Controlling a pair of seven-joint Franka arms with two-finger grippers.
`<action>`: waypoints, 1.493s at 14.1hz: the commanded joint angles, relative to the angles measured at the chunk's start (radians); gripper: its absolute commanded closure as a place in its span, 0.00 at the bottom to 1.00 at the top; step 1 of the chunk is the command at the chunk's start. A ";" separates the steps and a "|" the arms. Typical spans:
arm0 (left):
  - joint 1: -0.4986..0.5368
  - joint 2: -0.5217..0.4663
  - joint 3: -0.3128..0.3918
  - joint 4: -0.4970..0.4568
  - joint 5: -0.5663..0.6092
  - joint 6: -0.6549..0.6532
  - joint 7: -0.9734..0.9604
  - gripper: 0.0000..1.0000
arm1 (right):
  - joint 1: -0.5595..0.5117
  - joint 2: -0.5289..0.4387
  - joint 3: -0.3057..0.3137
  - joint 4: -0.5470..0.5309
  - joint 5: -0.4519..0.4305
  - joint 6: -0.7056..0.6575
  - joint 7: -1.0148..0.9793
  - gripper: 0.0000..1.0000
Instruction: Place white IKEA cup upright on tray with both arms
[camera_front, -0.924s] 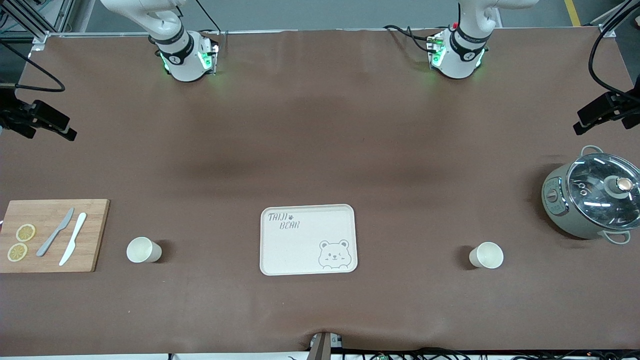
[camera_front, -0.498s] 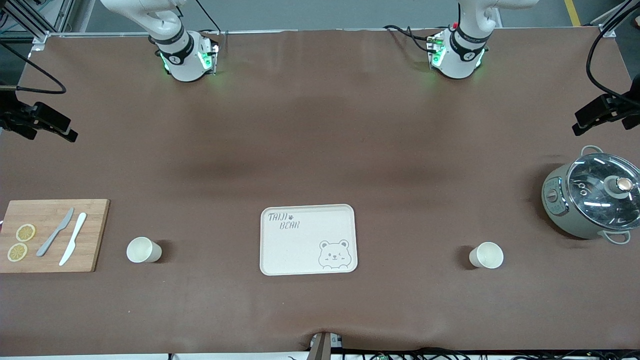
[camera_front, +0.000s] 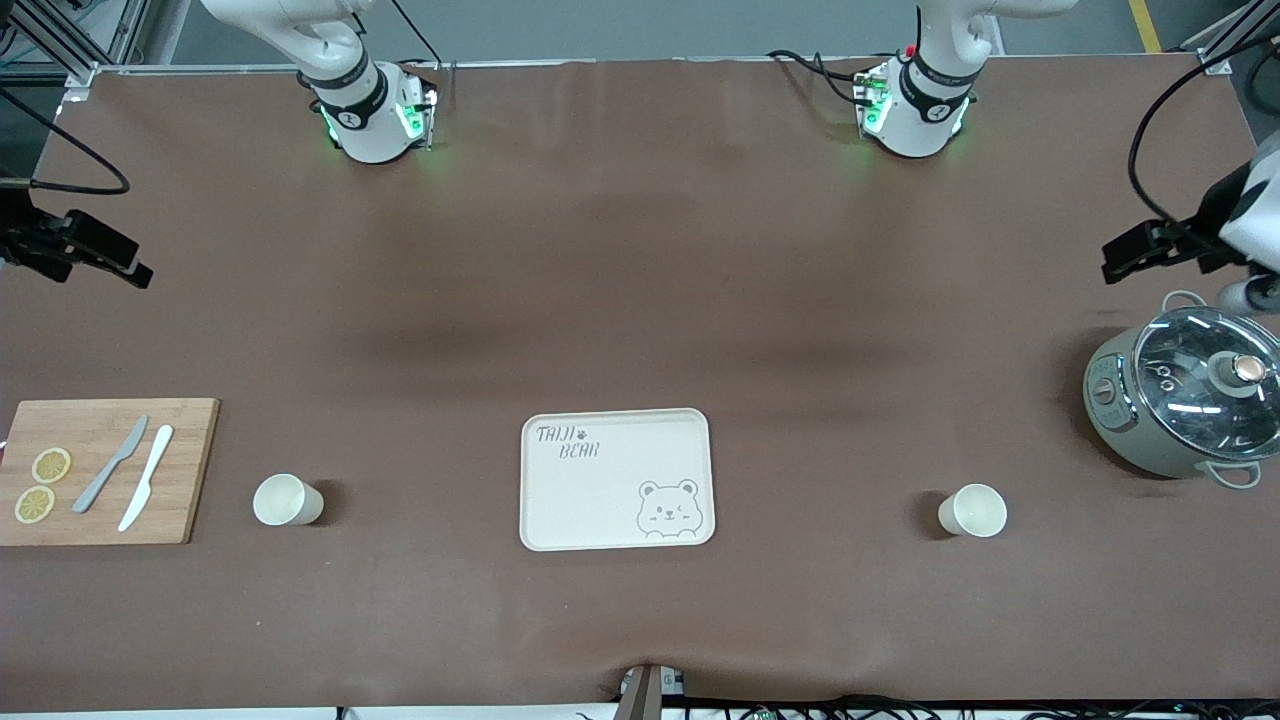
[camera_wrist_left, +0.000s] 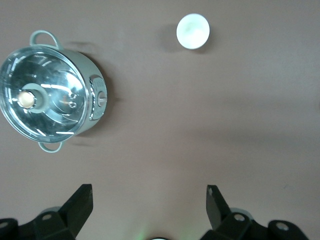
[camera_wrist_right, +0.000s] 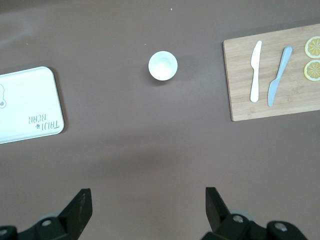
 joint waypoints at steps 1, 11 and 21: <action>-0.012 0.069 -0.008 0.006 0.031 0.049 -0.009 0.00 | -0.026 0.014 0.008 0.007 -0.012 -0.006 0.009 0.00; -0.012 0.293 -0.006 0.012 0.030 0.285 -0.009 0.00 | -0.084 0.224 0.008 0.122 0.008 0.144 -0.072 0.00; 0.020 0.509 0.005 0.033 0.027 0.589 -0.015 0.00 | -0.116 0.583 0.012 0.154 0.068 0.496 -0.175 0.00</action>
